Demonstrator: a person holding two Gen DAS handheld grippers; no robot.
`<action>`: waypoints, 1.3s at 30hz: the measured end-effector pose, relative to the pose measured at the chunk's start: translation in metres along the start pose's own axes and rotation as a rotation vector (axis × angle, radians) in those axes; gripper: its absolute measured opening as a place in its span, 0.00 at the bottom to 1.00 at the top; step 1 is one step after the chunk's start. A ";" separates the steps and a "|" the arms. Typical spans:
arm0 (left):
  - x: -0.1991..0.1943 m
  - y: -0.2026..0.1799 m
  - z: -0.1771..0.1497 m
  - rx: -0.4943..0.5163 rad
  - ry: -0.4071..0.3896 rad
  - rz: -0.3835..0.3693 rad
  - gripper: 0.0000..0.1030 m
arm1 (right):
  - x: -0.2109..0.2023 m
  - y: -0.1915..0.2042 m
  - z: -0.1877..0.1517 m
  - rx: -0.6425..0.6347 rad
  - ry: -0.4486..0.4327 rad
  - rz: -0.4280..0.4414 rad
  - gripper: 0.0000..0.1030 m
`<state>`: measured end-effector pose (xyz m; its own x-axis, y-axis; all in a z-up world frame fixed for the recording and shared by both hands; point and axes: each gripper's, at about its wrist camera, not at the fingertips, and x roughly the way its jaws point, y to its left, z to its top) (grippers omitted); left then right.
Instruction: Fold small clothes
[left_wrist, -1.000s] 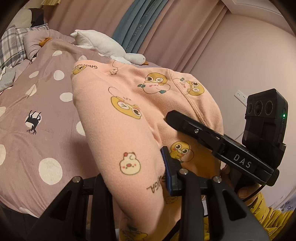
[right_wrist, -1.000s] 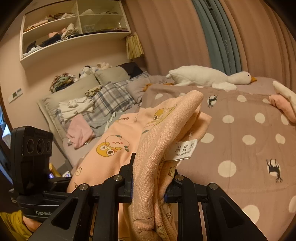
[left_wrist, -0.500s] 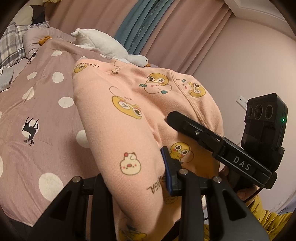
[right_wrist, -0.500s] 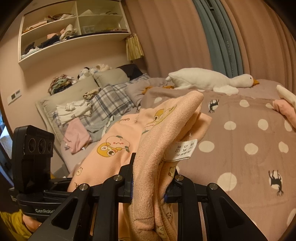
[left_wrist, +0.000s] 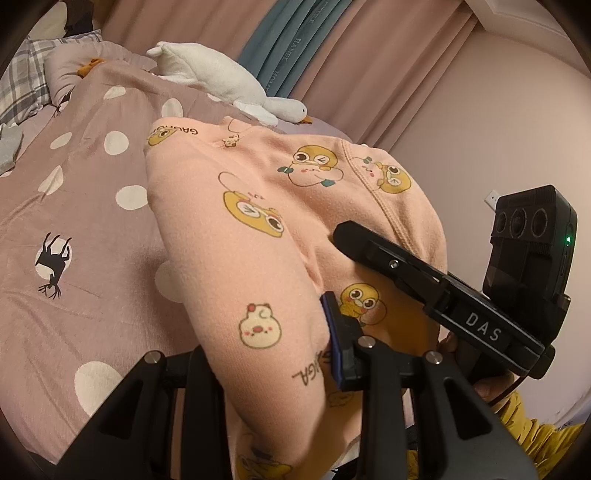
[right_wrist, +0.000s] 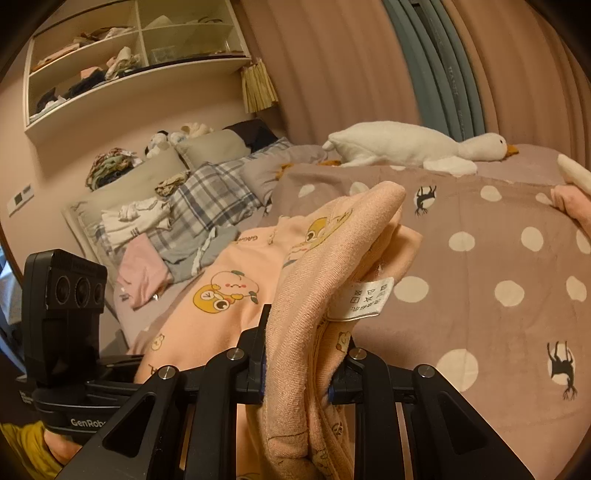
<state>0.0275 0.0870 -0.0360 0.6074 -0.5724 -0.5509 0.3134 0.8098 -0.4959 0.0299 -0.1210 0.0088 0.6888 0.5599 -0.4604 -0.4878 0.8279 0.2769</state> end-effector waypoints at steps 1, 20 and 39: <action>0.002 0.001 0.001 -0.001 0.004 0.001 0.30 | 0.002 -0.002 0.000 0.002 0.002 0.000 0.23; 0.040 0.024 0.014 -0.040 0.067 0.022 0.30 | 0.040 -0.020 0.000 0.032 0.052 -0.013 0.23; 0.078 0.052 0.025 -0.058 0.119 0.046 0.30 | 0.077 -0.038 -0.002 0.062 0.106 -0.028 0.23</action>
<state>0.1089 0.0875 -0.0881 0.5282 -0.5490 -0.6478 0.2425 0.8286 -0.5046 0.1000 -0.1091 -0.0391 0.6395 0.5328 -0.5542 -0.4331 0.8453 0.3129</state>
